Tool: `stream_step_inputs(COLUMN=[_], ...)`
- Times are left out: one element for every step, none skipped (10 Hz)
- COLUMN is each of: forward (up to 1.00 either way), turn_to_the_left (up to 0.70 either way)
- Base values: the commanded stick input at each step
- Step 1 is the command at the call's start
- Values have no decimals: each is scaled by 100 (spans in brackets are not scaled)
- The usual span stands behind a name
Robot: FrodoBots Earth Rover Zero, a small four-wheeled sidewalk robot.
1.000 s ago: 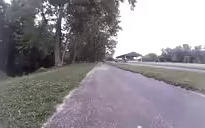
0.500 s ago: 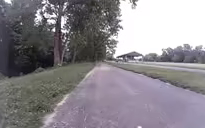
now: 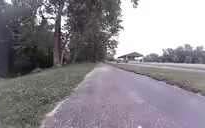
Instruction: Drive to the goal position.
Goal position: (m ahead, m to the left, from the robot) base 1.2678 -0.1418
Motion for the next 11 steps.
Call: stream_step_inputs(forward=[70,70,70,70,70,70,70,70,70,70,70], turn_to_the_left=[0,0,0,0,0,0,0,0,0,0,0])
